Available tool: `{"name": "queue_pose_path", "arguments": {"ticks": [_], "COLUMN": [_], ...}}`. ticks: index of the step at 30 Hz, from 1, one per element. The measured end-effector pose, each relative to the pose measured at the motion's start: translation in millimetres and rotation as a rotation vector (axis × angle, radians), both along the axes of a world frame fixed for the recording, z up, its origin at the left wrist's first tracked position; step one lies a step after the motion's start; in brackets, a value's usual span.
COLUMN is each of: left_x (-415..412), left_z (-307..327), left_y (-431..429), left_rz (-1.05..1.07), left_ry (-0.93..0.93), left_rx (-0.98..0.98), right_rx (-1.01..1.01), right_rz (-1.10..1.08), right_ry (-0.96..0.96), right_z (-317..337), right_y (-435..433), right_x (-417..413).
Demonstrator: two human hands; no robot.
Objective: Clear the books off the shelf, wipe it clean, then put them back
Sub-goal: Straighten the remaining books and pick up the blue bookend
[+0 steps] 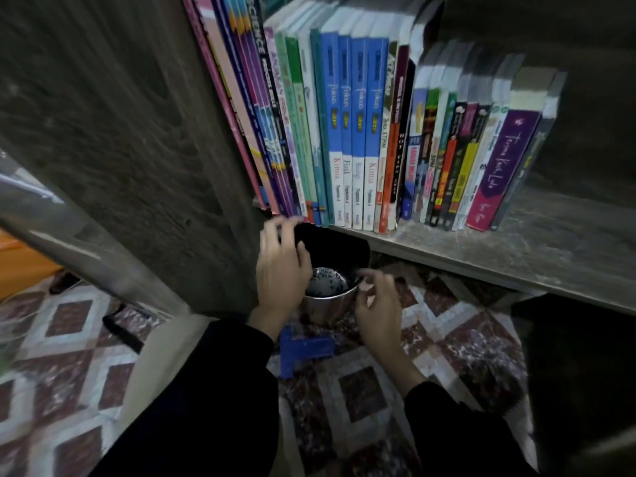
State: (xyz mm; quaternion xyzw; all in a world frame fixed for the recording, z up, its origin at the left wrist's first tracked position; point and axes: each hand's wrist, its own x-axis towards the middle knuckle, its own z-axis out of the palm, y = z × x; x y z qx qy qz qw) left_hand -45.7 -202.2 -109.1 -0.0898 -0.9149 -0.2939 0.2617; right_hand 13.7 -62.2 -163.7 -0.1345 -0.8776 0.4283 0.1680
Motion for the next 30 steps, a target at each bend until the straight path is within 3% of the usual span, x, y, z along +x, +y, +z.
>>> {"name": "queue_pose_path", "arguments": {"ticks": [5,9,12,16,21,25,26,28,30], "left_x": [7.8,25.3,37.3,41.0,36.1,40.9,41.6,50.0,58.1], "left_z": [-70.1,-119.6,-139.0,-155.7,-162.4,-155.7,-155.5,-155.6,-156.0], "left_y": [-6.0,-11.2,-16.3,-20.2,-9.8,-2.0,0.4,11.0,20.4], "left_rz": [0.177,0.187,0.174,0.188,0.11,0.043,-0.032,-0.181,-0.258], "left_ry": [-0.848,-1.214,-1.322,-1.379,-1.35,-1.141,-1.019,-1.138,-1.278], "left_rx": [0.056,0.09,0.199,0.184,-0.085,-0.256,-0.396,-0.504,-0.488], "right_rx": [-0.11,-0.212,-0.289,-0.337,-0.34,-0.438,-0.498,-0.572,-0.526], "right_rz": [0.164,0.245,0.319,0.258,0.285,0.216,0.206,0.227,0.242], "right_ry": [-0.453,-0.613,-0.631,-0.604,-0.683,-0.719,-0.744,-0.822,-0.859], "right_z": [-54.2,-89.6,-99.2,-97.8,-100.8,-101.2,-98.0,-93.4,-94.7], "right_y": [-17.3,-23.4,-17.5,-11.2,-0.6,-7.8,-11.3,-16.9,-18.2], "right_x": [11.9,25.9,35.1,38.9,31.1,16.9,11.7,3.9,3.4]}}
